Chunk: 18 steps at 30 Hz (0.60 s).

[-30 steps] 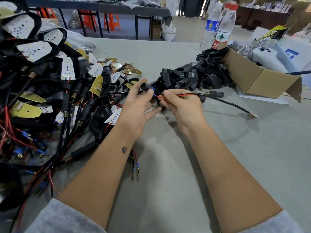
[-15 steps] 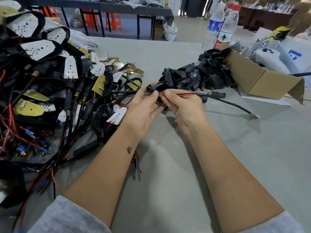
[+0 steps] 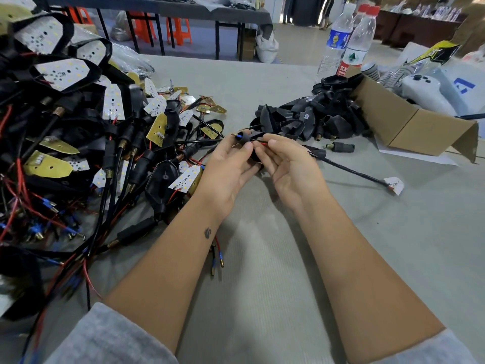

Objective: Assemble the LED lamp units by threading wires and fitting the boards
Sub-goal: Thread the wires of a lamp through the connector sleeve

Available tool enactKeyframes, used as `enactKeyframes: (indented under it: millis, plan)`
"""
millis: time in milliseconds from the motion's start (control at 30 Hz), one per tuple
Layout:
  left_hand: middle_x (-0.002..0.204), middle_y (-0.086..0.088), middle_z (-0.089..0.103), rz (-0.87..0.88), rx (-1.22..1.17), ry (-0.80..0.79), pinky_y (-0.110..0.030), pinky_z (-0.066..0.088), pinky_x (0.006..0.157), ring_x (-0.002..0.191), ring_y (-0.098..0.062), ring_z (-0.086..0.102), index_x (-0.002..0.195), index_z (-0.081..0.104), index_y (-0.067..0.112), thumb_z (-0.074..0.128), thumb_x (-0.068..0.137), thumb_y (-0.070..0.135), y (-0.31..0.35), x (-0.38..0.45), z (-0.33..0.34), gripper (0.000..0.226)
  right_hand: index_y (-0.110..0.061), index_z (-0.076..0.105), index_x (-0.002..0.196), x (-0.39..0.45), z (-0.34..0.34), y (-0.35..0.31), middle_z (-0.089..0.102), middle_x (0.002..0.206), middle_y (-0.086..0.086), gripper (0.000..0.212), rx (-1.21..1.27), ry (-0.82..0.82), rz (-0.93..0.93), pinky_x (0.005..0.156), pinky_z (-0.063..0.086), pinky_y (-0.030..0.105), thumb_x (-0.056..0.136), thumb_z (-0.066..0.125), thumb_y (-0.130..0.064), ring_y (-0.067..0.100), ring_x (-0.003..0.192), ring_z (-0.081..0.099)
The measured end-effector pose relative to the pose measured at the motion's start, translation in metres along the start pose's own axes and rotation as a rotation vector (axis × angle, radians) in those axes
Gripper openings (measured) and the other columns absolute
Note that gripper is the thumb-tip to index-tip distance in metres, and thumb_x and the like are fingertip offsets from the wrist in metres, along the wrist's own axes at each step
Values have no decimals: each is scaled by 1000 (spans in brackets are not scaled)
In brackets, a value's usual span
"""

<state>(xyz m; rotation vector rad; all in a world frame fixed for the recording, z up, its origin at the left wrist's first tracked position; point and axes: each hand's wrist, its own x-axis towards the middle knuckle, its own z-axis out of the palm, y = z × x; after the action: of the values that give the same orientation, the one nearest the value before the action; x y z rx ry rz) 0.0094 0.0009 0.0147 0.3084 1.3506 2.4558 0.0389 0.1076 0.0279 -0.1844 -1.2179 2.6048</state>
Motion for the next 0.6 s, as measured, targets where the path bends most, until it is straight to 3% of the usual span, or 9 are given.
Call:
enactKeyframes:
  millis: [233, 333, 467, 600]
  plan:
    - [93, 5, 63, -19, 134, 15, -35, 52, 92, 84, -6, 65, 118, 53, 20, 41, 101, 2, -1, -1, 2, 27, 0, 57, 80, 1, -1, 1, 71, 68, 12, 20, 27, 24, -28, 65, 59, 21, 93, 48, 12, 19, 70, 73]
    - [84, 3, 65, -45, 110, 29, -34, 53, 85, 75, -9, 64, 106, 60, 20, 44, 99, 6, 1, 0, 3, 23, -4, 64, 80, 2, -2, 3, 71, 66, 5, 18, -188, 22, -70, 55, 53, 17, 90, 56, 9, 10, 63, 69]
    - [87, -2, 65, -91, 6, 71, -30, 57, 66, 67, -14, 60, 112, 63, 13, 41, 103, 20, 4, 0, 2, 25, -7, 67, 81, 1, -2, 7, 66, 67, 5, 15, -424, 10, -118, 48, 42, 18, 86, 63, 7, 9, 54, 57]
    - [97, -1, 69, -26, 71, 82, -32, 56, 77, 78, -16, 64, 111, 63, 16, 35, 106, 25, 3, 0, -1, 30, -6, 67, 86, 0, -1, 6, 63, 70, 5, 9, -442, 0, -100, 46, 40, 18, 87, 64, 2, 9, 50, 51]
